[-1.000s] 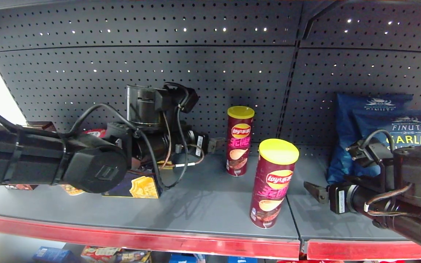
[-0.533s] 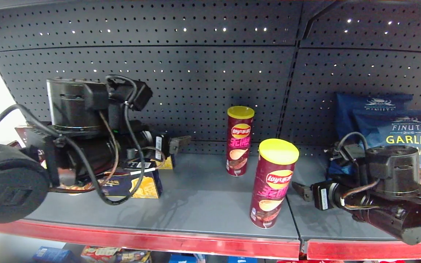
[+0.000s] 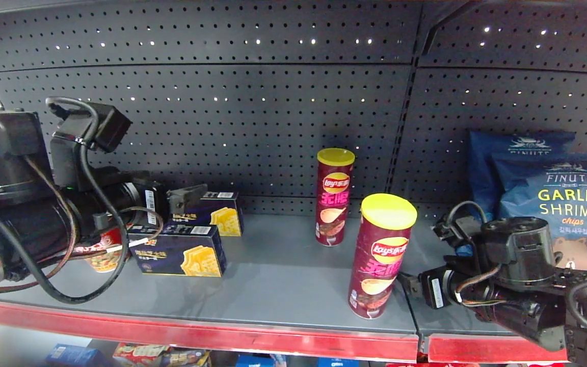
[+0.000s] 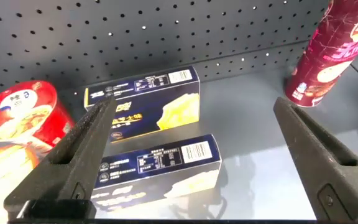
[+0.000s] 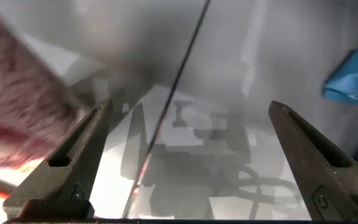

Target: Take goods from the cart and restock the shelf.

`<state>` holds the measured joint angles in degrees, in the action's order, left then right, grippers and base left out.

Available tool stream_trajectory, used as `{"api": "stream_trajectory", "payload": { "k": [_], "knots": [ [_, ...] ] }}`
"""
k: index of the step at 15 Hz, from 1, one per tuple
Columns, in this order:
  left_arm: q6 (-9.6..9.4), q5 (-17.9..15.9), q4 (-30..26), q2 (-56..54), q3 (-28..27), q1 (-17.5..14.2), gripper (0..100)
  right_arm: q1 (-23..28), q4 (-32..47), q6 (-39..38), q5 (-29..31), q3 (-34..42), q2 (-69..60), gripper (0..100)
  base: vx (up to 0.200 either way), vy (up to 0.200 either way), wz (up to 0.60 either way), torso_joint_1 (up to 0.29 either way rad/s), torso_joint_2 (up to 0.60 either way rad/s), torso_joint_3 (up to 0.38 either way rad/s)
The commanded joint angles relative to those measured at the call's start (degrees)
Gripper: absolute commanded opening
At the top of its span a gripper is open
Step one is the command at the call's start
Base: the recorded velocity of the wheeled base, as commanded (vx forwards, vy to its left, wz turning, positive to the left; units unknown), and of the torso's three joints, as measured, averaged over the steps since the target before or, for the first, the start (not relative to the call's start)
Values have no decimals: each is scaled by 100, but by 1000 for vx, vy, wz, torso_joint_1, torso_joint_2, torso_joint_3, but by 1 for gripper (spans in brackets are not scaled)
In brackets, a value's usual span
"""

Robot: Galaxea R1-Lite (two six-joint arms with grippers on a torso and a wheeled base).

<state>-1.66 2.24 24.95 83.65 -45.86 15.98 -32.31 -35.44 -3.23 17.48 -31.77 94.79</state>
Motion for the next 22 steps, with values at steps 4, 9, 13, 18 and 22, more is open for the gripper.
{"api": "stream_trajectory", "payload": {
  "k": [4,9,13,18,22],
  "knots": [
    [16,4,1,-77,77,-25,100,-232,2,-2,18,57,-84,100,0,0,0,0,0,0],
    [25,4,1,-60,86,-25,100,-373,2,-2,10,-22,-31,100,0,0,0,0,0,0],
    [25,4,9,-42,86,-25,100,-443,2,-2,-8,-110,13,100,0,0,0,0,0,0],
    [25,4,18,-16,121,-25,100,-355,2,-2,-8,206,-330,100,0,0,0,0,0,0],
    [-1,4,27,46,104,-25,100,-426,2,-2,-17,127,-321,100,0,0,0,0,0,0]
  ]
}}
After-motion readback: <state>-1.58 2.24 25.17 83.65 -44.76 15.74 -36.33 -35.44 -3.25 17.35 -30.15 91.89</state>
